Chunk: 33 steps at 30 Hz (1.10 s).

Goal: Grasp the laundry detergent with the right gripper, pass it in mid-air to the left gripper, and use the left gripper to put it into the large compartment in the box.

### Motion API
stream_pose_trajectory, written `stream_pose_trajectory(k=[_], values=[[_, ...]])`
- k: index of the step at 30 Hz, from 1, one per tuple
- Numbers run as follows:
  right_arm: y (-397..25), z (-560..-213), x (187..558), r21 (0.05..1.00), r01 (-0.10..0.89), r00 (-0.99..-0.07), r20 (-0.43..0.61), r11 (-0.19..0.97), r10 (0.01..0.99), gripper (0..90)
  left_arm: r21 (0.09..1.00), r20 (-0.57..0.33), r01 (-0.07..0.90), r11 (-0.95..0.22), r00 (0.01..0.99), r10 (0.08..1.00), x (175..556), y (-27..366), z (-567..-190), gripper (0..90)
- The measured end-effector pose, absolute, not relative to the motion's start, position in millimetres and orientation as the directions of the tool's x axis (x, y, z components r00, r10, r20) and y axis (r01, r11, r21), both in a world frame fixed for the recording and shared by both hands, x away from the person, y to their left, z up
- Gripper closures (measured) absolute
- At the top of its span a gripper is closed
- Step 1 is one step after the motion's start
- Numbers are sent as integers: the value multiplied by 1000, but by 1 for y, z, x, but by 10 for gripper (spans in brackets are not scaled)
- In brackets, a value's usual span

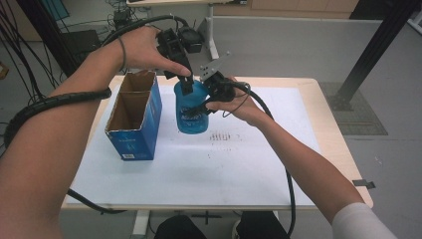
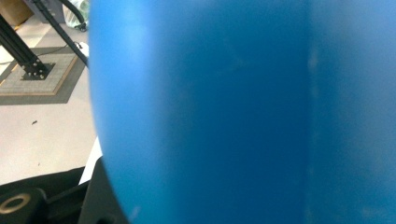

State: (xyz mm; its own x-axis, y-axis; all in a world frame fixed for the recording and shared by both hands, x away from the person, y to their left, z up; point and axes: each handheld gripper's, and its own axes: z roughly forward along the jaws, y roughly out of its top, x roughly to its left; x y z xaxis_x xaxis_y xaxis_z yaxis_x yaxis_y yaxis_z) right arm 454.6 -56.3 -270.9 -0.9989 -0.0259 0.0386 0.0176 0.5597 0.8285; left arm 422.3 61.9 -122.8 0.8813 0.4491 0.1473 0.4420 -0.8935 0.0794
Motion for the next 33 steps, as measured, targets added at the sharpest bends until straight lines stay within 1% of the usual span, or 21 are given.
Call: stream_pose_trajectory(k=[6, 8, 21, 25, 26, 28, 32, 33], values=[[-58, -271, 450, 834, 4, -998, 35, 551, -46, 437, 69, 131, 417, -906, 897, 423, 420, 55, -130, 51], [-59, -271, 448, 836, -7, -998, 29, 549, -56, 437, 57, 113, 397, -916, 909, 401, 419, 52, -135, 61], [-64, -269, 444, 834, -13, -997, 34, 552, -74, 437, 36, 100, 356, -934, 928, 358, 421, 43, -152, 59], [-64, -269, 444, 842, -26, -996, 22, 540, -84, 436, 33, 105, 352, -935, 929, 354, 421, 41, -155, 60], [-64, -269, 445, 845, -32, -996, 17, 534, -87, 437, 49, 103, 367, -929, 923, 370, 420, 40, -156, 59], [-65, -268, 444, 843, -26, -996, 23, 537, -85, 436, 36, 106, 349, -937, 931, 350, 421, 40, -155, 59], [-63, -268, 444, 852, -48, -994, 8, 521, -105, 436, 32, 110, 349, -937, 930, 350, 421, 40, -156, 58], [-62, -268, 444, 853, -51, -994, 6, 520, -108, 437, 44, 105, 359, -932, 926, 362, 420, 41, -157, 58]])
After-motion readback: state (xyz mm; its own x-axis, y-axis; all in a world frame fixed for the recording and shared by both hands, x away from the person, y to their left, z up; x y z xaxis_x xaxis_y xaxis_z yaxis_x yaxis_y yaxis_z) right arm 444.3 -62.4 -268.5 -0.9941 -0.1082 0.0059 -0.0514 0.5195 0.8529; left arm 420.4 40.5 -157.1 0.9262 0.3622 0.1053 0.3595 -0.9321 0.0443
